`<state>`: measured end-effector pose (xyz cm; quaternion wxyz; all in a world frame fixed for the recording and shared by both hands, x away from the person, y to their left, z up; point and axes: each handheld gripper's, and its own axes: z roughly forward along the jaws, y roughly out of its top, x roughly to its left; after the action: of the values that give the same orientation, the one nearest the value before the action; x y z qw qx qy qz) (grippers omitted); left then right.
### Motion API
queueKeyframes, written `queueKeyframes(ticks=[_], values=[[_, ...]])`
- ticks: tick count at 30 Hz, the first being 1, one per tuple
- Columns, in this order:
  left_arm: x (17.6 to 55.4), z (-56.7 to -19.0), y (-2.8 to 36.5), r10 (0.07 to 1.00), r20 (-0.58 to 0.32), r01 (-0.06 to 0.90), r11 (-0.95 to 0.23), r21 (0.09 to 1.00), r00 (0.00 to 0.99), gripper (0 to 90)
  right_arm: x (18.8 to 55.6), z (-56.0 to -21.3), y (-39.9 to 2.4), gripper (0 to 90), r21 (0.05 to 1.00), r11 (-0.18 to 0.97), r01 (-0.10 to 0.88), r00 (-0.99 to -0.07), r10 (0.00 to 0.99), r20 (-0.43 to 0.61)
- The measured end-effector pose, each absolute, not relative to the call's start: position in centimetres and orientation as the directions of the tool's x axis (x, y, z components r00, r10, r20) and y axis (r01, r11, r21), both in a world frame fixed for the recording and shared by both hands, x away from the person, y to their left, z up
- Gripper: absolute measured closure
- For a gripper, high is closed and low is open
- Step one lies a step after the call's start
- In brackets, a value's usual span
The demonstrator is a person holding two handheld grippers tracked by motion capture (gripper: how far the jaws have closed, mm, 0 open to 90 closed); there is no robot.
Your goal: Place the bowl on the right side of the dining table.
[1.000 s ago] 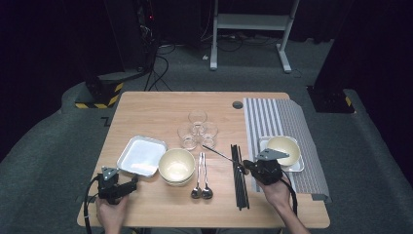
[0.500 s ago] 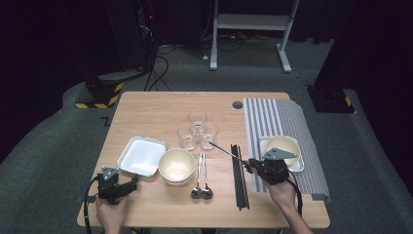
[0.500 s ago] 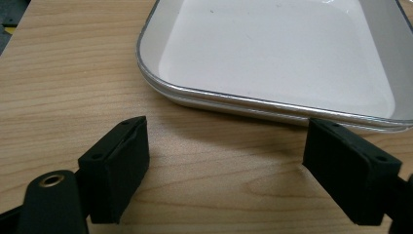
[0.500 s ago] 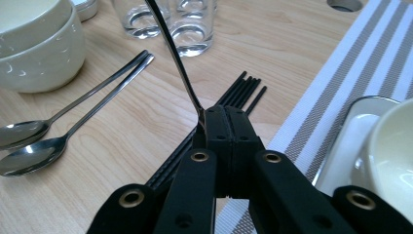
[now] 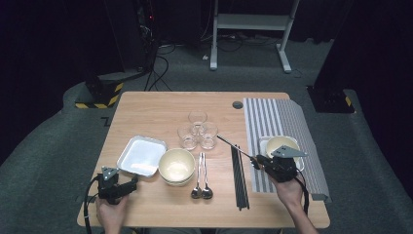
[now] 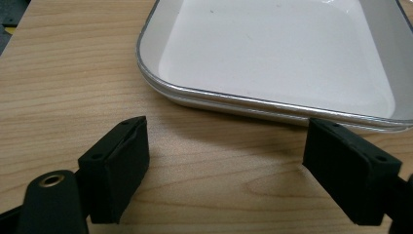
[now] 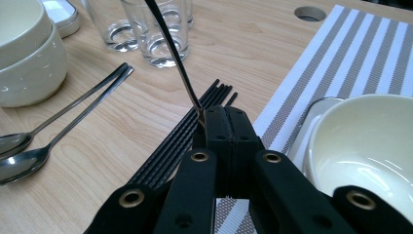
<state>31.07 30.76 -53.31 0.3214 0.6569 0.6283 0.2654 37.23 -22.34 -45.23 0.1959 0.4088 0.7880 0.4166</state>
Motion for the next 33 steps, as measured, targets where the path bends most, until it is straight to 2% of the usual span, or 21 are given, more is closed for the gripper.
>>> queueKeyframes(ticks=[33], values=[[31.1,-53.3,30.7,0.996,-0.054,0.655,-0.004,0.755,0.069,17.2,38.3,-43.8,-26.0,89.9,0.833,0.264,0.487,-0.505,0.863,0.022]])
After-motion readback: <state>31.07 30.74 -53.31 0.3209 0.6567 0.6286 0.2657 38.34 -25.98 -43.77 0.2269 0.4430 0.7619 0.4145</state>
